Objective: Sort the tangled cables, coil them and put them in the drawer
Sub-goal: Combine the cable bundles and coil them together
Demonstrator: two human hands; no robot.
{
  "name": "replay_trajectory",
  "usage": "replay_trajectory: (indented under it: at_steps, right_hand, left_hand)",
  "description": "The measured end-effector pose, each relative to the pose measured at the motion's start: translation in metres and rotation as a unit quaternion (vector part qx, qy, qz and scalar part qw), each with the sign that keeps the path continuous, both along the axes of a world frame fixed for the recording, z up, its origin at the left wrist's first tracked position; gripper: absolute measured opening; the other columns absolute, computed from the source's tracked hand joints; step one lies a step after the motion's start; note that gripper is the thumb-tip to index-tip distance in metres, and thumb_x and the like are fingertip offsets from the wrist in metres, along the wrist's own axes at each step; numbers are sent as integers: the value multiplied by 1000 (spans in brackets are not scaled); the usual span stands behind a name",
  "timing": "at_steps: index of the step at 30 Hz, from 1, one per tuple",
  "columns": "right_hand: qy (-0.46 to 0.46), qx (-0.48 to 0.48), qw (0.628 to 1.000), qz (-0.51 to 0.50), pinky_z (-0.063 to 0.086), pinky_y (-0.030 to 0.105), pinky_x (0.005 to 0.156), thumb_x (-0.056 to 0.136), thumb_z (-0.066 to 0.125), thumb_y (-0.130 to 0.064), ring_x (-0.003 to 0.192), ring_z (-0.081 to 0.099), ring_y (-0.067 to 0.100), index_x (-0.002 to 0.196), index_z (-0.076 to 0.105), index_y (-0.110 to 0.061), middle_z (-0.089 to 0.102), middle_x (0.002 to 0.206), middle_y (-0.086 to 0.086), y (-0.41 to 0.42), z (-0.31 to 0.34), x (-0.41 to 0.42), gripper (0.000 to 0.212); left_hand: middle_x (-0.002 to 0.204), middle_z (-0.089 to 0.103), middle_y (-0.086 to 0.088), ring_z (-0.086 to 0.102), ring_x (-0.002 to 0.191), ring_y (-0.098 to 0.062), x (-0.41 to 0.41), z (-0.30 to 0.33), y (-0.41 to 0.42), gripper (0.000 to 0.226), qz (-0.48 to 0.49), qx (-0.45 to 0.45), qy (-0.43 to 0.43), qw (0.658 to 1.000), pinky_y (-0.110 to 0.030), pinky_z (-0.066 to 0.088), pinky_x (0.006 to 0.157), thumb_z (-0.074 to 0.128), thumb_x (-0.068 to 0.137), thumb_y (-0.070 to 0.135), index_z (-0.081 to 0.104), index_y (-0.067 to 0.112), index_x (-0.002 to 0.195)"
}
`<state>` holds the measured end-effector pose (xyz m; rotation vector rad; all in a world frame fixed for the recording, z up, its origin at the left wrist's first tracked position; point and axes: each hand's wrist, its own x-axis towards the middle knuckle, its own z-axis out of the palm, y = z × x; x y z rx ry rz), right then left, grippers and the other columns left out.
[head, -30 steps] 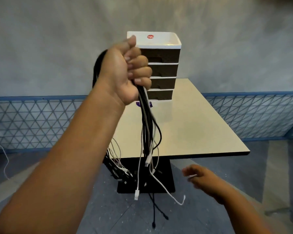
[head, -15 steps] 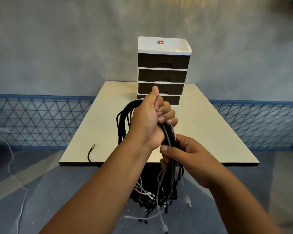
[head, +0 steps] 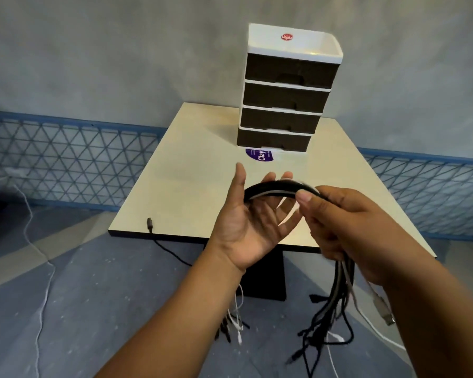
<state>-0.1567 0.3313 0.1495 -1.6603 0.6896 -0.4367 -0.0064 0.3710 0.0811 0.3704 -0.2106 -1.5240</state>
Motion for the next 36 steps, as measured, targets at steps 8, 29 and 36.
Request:
replay_trajectory:
  at_steps: [8, 29, 36]
  right_hand:
    - [40, -20, 999, 23, 21, 23, 44, 90, 56, -41, 47, 26, 11, 67, 52, -19, 34, 55, -1, -8, 22, 2, 32]
    - [-134, -80, 988, 11, 22, 15, 38, 97, 42, -43, 37, 14, 8, 63, 39, -24, 17, 49, -7, -35, 90, -41, 40]
    - [-147, 15, 986, -82, 23, 12, 35, 102, 32, -41, 33, 17, 3, 64, 38, -25, 23, 44, -14, -74, 57, -90, 42]
  left_hand:
    - [124, 67, -11, 63, 114, -28, 61, -13, 67, 72, -51, -11, -490, 870, -36, 53, 86, 74, 69, 65, 70, 9, 114]
    - [55, 59, 5, 60, 56, -16, 19, -43, 26, 20, 58, 52, -661, 746, -30, 48, 67, 74, 86, 29, 60, 21, 74]
    - [63, 56, -1, 53, 51, -16, 33, -74, 42, 20, -24, 113, -638, 762, -42, 54, 71, 66, 92, 34, 60, 17, 84]
